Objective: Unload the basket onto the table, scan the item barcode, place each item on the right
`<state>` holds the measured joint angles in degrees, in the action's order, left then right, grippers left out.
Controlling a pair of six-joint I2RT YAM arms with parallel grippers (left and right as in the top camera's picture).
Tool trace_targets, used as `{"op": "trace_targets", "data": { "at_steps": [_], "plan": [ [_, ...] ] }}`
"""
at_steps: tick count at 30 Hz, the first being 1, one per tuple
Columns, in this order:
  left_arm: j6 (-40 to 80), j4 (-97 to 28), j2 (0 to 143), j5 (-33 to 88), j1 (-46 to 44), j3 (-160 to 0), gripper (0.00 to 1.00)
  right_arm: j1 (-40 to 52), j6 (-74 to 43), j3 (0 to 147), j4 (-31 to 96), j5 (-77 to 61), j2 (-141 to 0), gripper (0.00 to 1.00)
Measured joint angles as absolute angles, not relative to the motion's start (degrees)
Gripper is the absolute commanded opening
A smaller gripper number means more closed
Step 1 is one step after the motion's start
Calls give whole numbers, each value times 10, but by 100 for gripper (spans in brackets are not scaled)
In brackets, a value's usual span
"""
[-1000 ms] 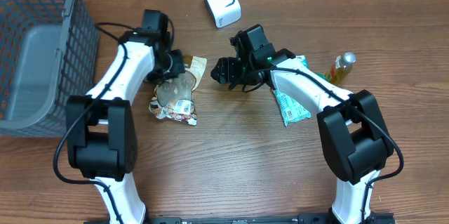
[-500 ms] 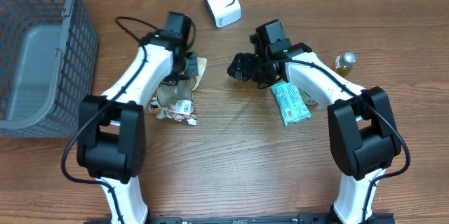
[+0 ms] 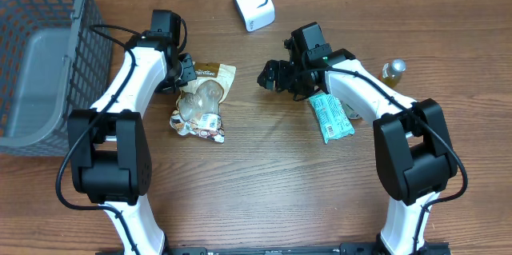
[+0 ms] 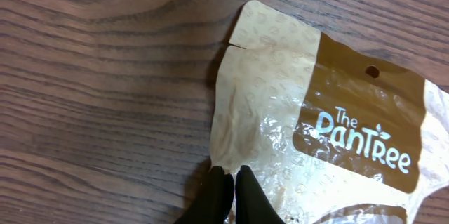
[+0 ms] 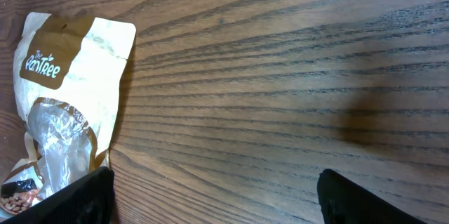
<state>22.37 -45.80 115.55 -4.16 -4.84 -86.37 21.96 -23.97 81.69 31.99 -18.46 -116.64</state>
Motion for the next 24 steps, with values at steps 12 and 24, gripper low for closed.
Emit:
{"op": "trace_targets", "data": {
  "at_steps": [12, 24],
  "plan": [
    [224, -456, 1171, -68, -49, -864, 4, 220, -240, 817, 321, -184, -1166, 89],
    [142, -445, 1218, 53, -49, -864, 4, 220, -239, 817, 336, -184, -1166, 89]
  ]
}}
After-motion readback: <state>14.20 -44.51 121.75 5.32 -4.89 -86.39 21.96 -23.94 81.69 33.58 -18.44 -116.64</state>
